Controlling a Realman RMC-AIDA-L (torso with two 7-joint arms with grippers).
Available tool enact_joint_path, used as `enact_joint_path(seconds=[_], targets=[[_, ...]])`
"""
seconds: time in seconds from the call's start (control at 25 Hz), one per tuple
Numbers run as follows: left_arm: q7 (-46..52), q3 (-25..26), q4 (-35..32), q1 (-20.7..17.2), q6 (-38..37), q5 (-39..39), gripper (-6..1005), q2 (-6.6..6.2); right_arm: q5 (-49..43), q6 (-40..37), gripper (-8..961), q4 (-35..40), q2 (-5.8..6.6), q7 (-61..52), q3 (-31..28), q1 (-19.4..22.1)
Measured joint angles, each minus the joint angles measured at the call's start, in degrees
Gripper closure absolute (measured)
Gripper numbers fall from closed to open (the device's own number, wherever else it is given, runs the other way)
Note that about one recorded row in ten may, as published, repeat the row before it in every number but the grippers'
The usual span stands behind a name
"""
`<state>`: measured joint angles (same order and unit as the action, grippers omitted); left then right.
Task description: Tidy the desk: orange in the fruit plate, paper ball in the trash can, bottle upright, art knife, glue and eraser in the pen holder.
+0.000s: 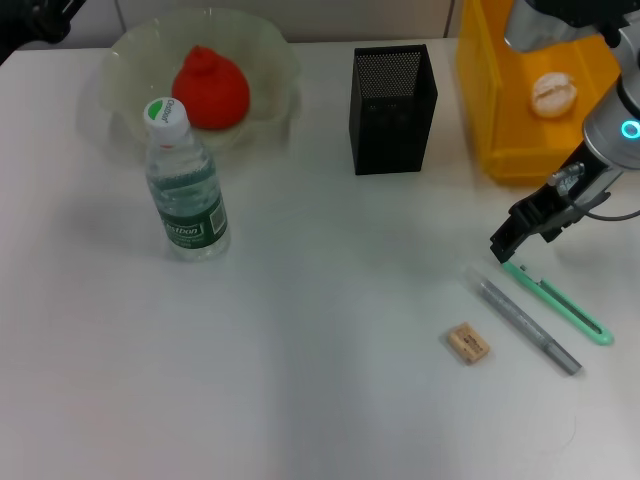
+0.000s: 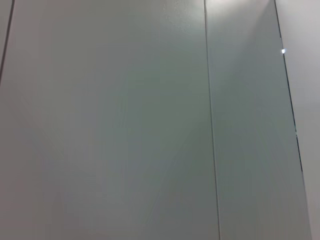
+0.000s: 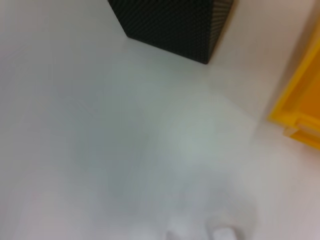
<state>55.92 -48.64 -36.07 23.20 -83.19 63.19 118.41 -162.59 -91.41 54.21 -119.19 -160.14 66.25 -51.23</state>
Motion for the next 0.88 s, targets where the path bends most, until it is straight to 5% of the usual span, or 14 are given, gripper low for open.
enact_joint_path(seconds=[0.52,0.88], targets=[[-1.4,0.1,2.0,0.2,0.0,-0.4,483,0.02,-0.2,2.8,457,-4.9,-0.08,0.3,6.0,-1.8],[-1.5,0.1,2.4,0.1,0.0,-0.7,483,0.0,-0.2,5.8,476,-6.3,-0.08,0.5,7.5,-2.2]])
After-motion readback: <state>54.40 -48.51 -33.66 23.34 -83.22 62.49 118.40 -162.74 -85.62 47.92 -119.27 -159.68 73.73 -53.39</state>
